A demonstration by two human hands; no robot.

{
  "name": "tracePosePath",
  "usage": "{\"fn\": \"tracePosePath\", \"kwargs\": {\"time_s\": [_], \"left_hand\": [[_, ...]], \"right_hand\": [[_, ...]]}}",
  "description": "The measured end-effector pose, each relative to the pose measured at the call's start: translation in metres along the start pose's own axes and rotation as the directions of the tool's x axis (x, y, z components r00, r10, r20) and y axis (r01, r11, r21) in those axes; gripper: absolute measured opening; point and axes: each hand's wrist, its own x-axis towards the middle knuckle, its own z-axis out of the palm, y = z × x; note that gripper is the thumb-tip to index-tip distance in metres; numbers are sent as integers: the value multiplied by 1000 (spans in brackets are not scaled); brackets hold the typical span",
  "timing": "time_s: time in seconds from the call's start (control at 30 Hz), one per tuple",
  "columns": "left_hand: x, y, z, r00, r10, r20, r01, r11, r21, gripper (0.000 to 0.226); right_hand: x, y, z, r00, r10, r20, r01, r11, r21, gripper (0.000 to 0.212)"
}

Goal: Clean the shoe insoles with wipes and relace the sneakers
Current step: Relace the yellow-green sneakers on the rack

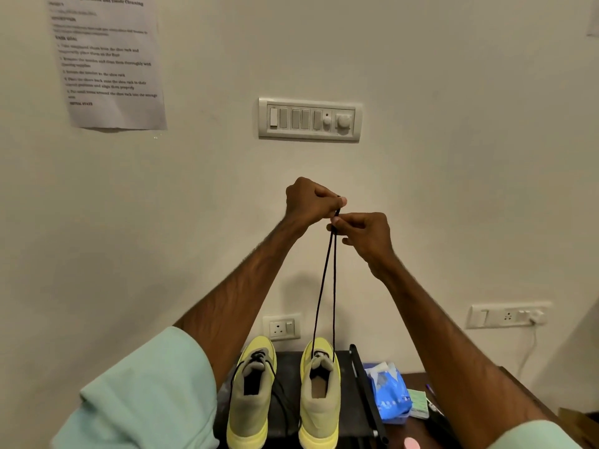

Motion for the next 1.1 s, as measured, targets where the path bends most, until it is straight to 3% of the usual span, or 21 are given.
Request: {"fn": "tracePosePath", "kwargs": {"time_s": [0.33, 0.57, 0.77, 0.87, 0.97, 1.1], "left_hand": [[-1, -13, -9, 953, -289, -94, 264, 940, -216, 17], [-7, -31, -24, 895, -434, -99, 370, 850, -376, 23], [-43, -85, -48, 836, -546, -42, 439, 714, -546, 30], [-83, -120, -37, 783, -622, 8, 533, 664, -524, 21], [-128, -149, -6, 769, -638, 36, 598, 698, -394, 19], [-170, -153, 42, 806, -590, 52, 574, 755, -318, 7]], "right_hand": [[-53, 67, 29, 989, -60, 133, 82, 982, -168, 20], [-60, 87, 23, 997, -41, 58, 56, 953, -296, 18], [-51, 83, 8, 986, 166, 11, -166, 986, 14, 19], [-53, 88, 9, 966, 258, 13, -256, 950, 178, 22], [-55, 91, 22, 947, 322, 5, -307, 899, 314, 23], [-59, 84, 37, 913, 398, 87, -382, 764, 520, 21]]}}
